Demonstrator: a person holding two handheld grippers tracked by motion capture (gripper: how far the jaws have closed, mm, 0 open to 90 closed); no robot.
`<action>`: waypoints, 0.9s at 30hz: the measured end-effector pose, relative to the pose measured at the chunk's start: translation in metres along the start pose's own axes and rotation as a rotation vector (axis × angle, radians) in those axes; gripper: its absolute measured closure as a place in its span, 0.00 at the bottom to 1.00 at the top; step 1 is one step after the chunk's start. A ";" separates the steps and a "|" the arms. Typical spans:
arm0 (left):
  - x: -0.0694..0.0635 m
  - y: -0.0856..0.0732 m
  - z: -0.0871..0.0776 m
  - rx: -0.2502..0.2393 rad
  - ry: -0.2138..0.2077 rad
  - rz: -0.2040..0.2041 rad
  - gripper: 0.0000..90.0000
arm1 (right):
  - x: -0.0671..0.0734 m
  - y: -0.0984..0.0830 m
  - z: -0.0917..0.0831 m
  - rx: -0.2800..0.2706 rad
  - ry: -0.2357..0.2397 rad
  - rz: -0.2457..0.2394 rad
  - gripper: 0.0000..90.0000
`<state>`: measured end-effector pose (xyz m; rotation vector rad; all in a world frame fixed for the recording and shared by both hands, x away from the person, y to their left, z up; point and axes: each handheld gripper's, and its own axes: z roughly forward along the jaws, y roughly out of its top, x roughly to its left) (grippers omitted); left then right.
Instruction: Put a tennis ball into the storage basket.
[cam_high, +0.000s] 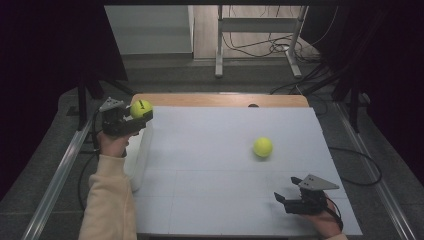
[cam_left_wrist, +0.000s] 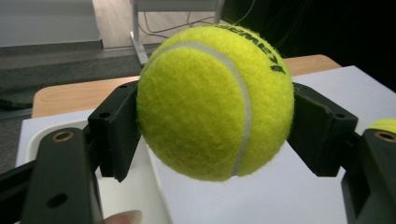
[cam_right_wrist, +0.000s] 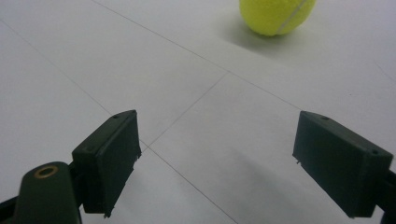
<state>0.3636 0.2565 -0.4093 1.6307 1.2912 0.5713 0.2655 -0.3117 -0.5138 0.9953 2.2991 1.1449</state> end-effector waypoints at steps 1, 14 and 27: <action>0.001 0.000 0.000 0.004 0.007 0.001 0.29 | 0.000 0.000 0.000 0.000 0.000 0.000 0.17; 0.014 -0.006 0.003 0.033 0.070 -0.013 0.29 | 0.000 0.000 0.000 0.004 -0.001 -0.002 0.17; 0.020 -0.010 0.011 0.080 0.116 -0.002 0.29 | 0.000 0.000 0.001 0.007 -0.003 -0.004 0.17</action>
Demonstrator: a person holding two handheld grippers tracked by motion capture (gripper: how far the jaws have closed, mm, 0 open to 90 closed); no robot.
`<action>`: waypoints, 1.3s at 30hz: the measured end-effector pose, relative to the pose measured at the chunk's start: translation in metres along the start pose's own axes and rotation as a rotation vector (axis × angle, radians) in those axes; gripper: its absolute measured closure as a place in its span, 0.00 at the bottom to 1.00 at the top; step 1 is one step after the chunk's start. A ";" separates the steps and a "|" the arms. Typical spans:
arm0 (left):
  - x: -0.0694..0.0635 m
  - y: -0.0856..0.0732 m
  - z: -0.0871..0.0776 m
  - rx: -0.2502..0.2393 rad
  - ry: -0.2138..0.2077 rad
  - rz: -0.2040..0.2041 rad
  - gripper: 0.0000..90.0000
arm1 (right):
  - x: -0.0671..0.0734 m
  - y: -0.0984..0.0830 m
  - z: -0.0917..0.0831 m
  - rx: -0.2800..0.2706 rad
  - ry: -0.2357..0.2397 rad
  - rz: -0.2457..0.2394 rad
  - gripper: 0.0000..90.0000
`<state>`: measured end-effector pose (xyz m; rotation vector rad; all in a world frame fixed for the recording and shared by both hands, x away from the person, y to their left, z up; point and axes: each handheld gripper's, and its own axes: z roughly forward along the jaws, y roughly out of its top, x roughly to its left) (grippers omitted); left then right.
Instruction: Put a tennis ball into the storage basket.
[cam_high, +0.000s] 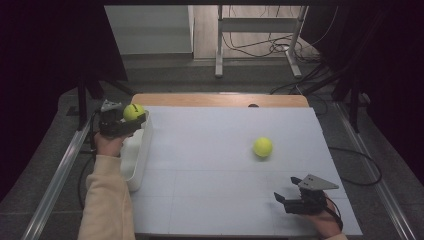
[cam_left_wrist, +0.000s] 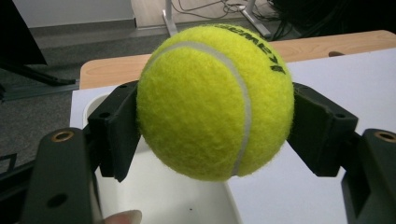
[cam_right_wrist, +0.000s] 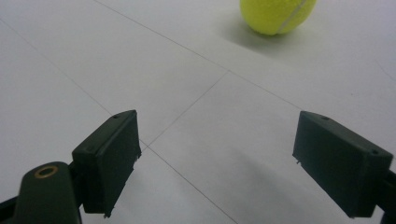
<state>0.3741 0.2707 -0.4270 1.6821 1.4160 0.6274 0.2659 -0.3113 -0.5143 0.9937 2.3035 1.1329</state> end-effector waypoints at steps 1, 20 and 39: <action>0.000 0.000 0.001 0.003 0.001 0.001 0.29 | 0.000 0.000 0.000 -0.001 0.003 0.001 0.17; 0.004 -0.006 0.012 0.081 0.034 0.011 0.28 | 0.000 0.000 0.000 0.000 0.003 0.000 0.17; 0.005 -0.009 0.020 0.163 0.043 0.021 0.28 | 0.000 -0.001 0.000 0.003 0.004 0.000 0.17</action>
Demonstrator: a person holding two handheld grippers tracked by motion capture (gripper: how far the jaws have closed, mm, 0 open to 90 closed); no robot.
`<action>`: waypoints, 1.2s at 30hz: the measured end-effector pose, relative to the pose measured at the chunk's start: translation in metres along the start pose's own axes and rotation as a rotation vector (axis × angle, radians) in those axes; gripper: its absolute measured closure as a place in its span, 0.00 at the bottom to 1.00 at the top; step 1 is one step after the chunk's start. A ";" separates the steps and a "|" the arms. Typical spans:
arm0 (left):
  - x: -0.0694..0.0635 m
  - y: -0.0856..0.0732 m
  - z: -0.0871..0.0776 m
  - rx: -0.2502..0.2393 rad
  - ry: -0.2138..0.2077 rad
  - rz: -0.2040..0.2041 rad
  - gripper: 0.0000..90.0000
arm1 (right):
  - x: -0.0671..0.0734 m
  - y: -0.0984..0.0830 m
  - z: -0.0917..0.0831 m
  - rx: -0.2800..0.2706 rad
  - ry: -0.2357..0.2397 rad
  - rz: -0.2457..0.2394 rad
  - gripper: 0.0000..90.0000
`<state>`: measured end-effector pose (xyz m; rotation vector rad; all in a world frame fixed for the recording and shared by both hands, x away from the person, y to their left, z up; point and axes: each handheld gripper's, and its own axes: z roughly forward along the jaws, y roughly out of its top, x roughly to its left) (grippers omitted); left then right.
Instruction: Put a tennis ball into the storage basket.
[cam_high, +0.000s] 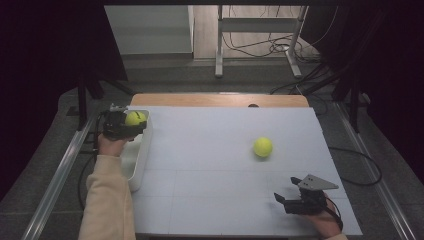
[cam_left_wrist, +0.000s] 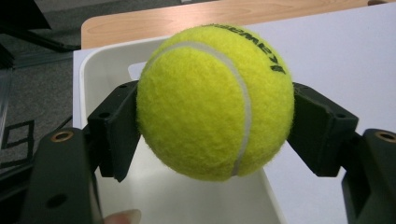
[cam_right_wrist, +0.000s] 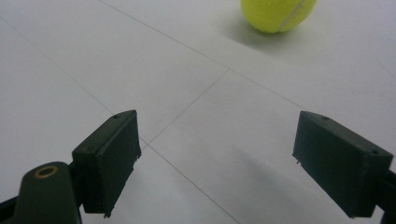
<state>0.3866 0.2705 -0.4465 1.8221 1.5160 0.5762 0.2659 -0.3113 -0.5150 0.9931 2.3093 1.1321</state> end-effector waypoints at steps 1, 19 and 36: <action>0.000 0.000 0.000 0.002 0.000 0.002 0.28 | 0.000 0.000 0.000 0.000 0.000 0.000 0.17; -0.001 0.002 -0.004 -0.039 0.006 -0.017 0.16 | 0.000 0.000 0.000 0.002 0.002 -0.003 0.17; -0.021 0.009 -0.016 -0.123 -0.077 0.045 0.15 | 0.000 0.000 0.000 0.005 0.001 -0.004 0.17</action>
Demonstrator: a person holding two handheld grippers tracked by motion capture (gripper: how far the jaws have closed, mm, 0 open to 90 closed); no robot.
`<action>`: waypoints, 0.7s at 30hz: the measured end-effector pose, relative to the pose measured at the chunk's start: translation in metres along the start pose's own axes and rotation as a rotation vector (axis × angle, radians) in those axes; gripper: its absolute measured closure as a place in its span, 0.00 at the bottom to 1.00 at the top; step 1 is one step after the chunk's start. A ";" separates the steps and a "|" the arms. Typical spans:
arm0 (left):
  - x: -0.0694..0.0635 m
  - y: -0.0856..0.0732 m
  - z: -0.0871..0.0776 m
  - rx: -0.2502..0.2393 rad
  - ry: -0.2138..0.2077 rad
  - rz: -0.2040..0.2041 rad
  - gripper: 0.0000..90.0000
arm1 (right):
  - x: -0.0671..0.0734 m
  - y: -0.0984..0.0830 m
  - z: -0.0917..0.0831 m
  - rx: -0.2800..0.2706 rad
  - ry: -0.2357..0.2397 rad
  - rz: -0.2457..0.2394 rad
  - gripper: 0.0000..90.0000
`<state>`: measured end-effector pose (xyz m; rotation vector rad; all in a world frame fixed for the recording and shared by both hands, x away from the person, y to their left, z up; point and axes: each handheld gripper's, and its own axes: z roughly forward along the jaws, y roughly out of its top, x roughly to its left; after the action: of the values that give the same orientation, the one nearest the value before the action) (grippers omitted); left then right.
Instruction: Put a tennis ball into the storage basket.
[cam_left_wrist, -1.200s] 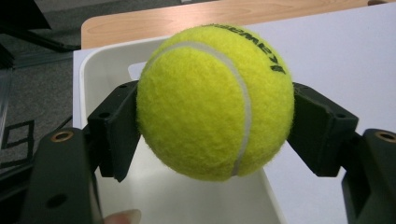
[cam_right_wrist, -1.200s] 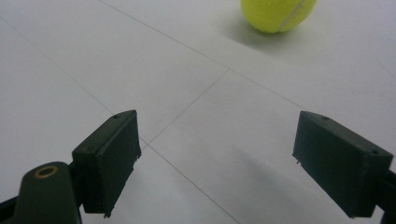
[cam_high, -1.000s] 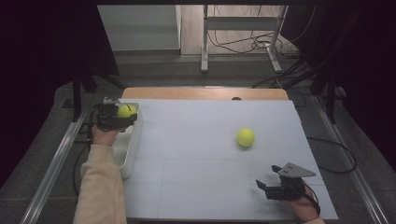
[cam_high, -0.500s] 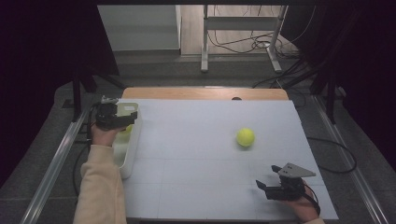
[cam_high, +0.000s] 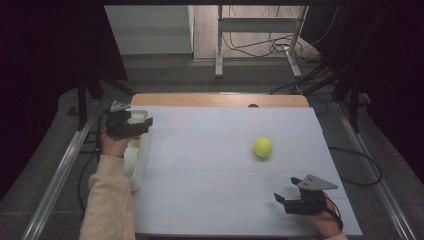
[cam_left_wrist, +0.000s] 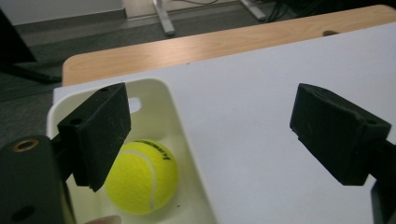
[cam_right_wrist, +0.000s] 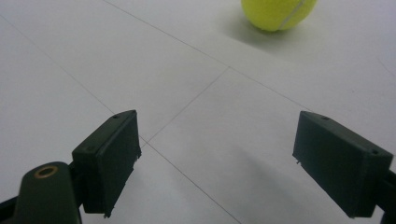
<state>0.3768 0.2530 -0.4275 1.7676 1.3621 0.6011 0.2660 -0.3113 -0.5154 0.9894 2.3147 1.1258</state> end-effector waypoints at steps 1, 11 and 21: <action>-0.002 0.001 -0.001 -0.008 -0.013 0.003 0.15 | 0.000 0.000 0.000 0.000 0.000 0.000 0.17; -0.015 0.006 -0.004 -0.025 -0.075 0.034 0.16 | 0.000 0.000 0.000 -0.001 0.000 -0.001 0.17; -0.024 0.007 0.000 -0.015 -0.105 0.057 0.16 | 0.000 0.000 0.000 0.000 0.000 -0.002 0.17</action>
<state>0.3733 0.2298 -0.4197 1.8047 1.2366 0.5401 0.2659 -0.3114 -0.5154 0.9863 2.3152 1.1250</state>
